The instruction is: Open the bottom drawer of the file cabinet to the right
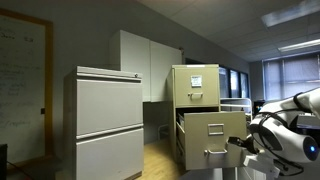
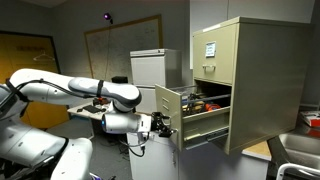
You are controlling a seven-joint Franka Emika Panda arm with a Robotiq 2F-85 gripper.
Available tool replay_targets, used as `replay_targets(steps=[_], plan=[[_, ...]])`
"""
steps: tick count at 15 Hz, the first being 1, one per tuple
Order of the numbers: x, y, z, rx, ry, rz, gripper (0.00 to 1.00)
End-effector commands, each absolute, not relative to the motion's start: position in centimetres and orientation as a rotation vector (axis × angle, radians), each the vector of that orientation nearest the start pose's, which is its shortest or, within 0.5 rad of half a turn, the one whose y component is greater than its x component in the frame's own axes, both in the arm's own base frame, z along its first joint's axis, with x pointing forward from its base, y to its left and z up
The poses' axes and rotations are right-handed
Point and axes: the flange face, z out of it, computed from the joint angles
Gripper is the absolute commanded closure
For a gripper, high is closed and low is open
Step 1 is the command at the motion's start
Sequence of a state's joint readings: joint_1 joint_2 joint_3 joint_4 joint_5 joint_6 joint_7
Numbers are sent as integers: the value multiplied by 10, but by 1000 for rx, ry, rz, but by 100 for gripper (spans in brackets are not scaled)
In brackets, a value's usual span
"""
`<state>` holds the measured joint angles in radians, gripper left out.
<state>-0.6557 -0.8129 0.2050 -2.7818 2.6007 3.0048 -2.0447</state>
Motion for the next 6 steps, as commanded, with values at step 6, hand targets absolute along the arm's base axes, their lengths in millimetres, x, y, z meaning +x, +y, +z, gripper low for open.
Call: replay_targets(steps=[6], plan=[[220, -111, 431, -2728, 877, -1524, 0]])
